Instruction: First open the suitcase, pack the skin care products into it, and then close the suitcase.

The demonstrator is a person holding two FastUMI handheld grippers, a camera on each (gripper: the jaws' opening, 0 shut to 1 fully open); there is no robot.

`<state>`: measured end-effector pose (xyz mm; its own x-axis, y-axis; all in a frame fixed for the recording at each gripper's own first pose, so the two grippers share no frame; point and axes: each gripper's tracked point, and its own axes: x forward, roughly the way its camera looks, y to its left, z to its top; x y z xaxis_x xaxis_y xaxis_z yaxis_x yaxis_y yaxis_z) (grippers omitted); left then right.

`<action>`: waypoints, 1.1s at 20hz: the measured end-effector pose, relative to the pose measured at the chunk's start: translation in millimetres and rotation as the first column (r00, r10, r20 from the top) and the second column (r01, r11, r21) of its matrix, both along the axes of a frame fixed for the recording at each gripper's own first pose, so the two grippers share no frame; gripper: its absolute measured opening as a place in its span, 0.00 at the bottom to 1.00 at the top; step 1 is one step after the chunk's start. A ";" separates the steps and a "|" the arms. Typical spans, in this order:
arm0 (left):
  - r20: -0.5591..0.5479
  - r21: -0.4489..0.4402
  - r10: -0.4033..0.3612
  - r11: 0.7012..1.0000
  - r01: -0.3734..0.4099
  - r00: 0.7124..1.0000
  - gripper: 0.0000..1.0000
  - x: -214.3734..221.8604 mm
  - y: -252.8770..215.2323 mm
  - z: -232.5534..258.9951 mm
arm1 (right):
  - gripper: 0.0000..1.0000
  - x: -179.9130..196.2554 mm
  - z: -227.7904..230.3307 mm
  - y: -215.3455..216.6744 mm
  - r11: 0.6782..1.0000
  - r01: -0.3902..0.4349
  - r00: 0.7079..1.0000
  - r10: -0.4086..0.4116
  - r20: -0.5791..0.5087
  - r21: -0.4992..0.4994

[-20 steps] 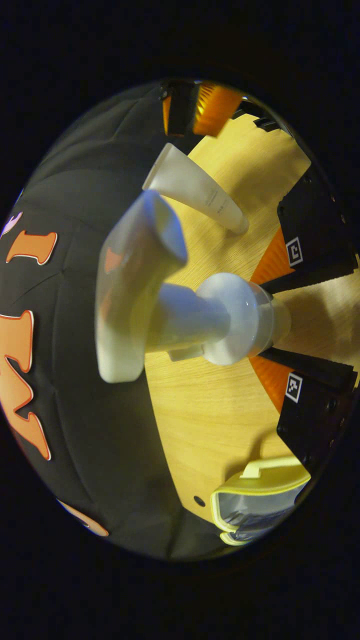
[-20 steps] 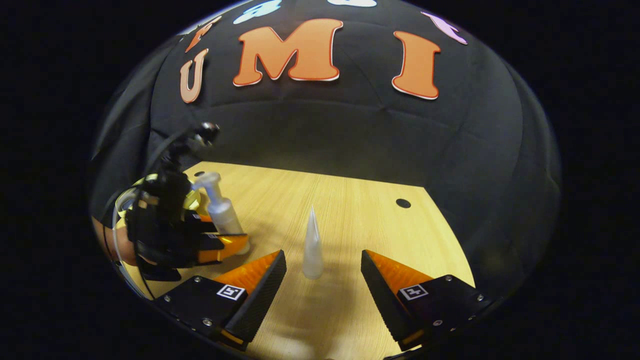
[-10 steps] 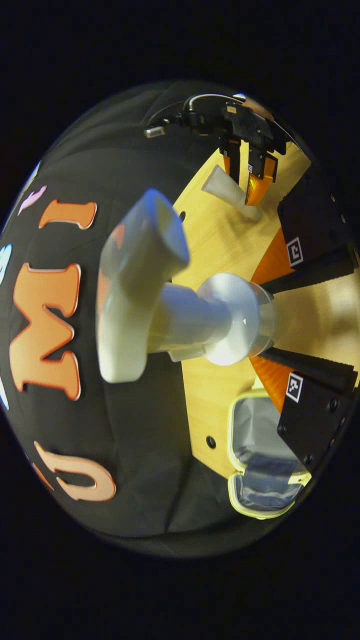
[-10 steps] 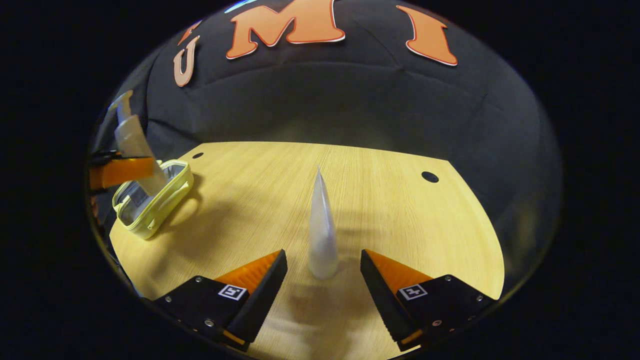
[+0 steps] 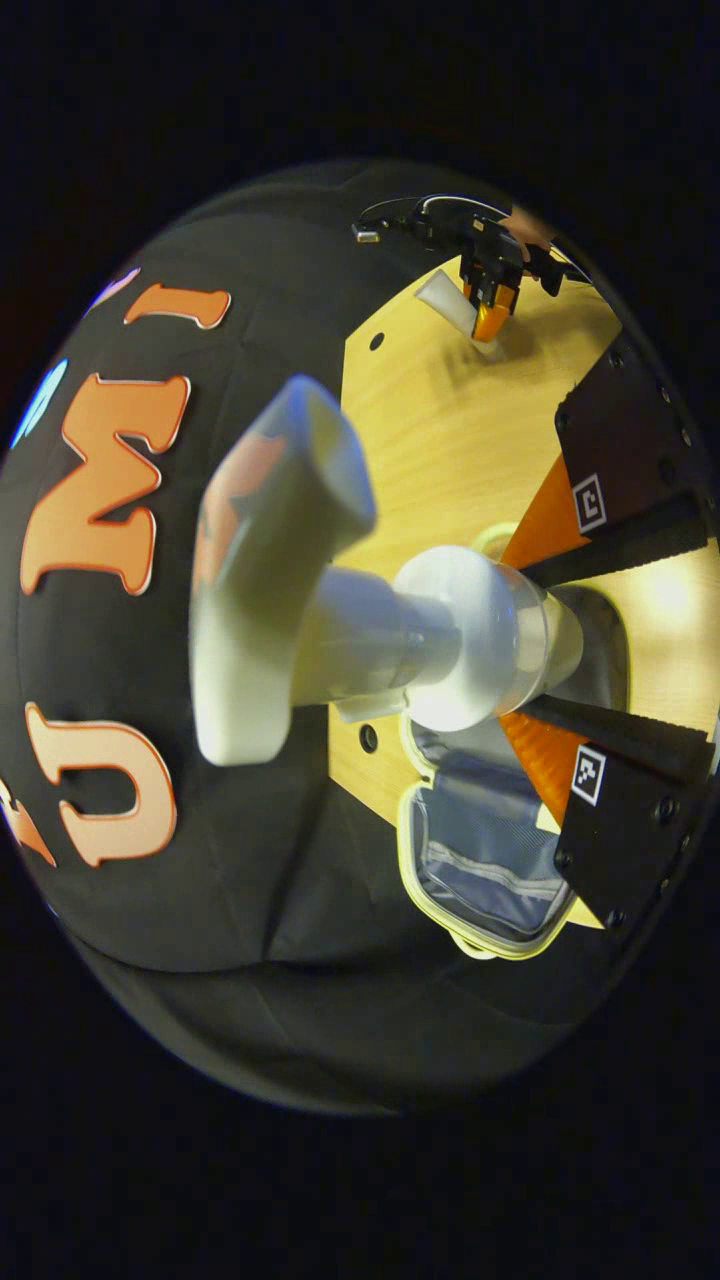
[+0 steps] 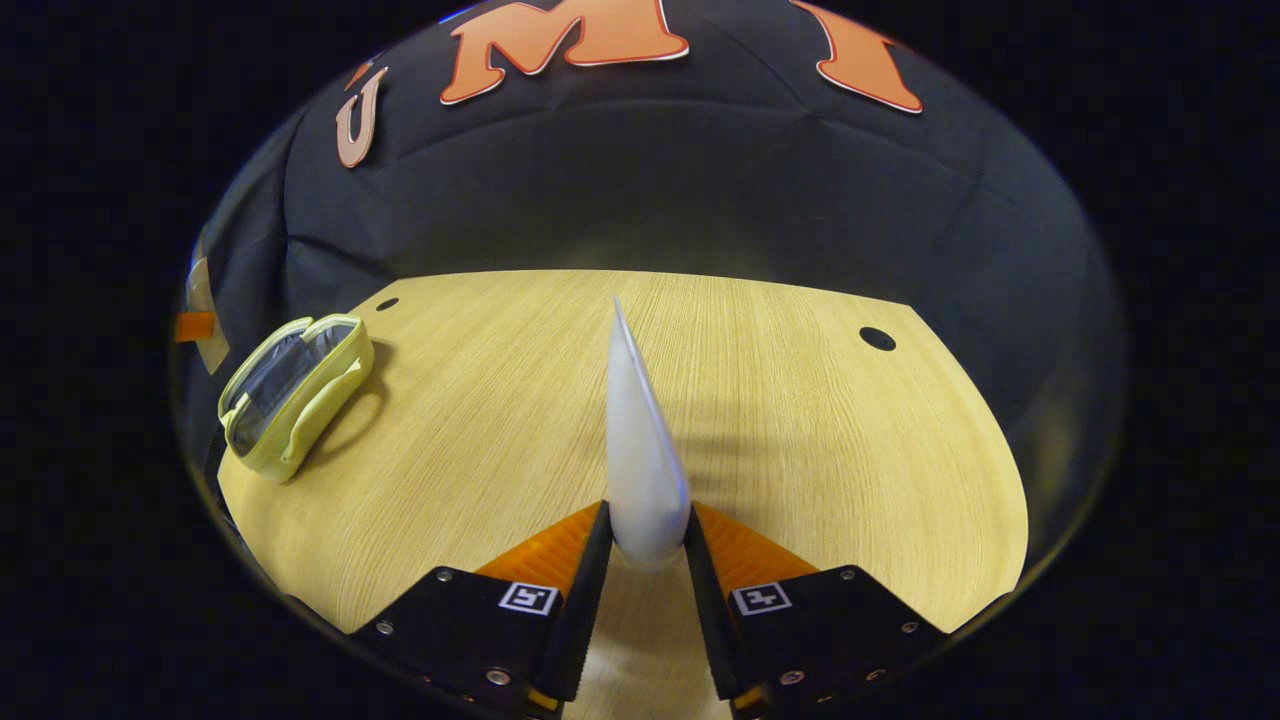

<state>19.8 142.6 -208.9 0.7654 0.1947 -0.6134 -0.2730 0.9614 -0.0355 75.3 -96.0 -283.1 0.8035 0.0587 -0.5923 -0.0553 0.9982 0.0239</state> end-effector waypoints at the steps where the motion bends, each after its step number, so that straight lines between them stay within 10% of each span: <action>1: -0.011 -0.016 0.013 1.000 -0.013 1.000 0.63 -3.5 7.4 -4.6 | 0.47 0.8 -0.2 0.8 1.000 -0.002 1.000 0.002 -0.003 -0.002; 11: -0.096 -0.090 -0.119 0.990 0.111 0.988 0.63 0.5 41.3 -46.2 | 0.35 -8.5 51.0 41.1 0.994 0.085 0.996 -0.086 0.012 0.064; 22: -0.262 -0.230 -0.361 0.924 0.306 0.895 0.63 9.1 70.1 -98.3 | 0.34 -43.1 128.6 170.5 0.991 0.057 0.998 -0.060 0.022 0.118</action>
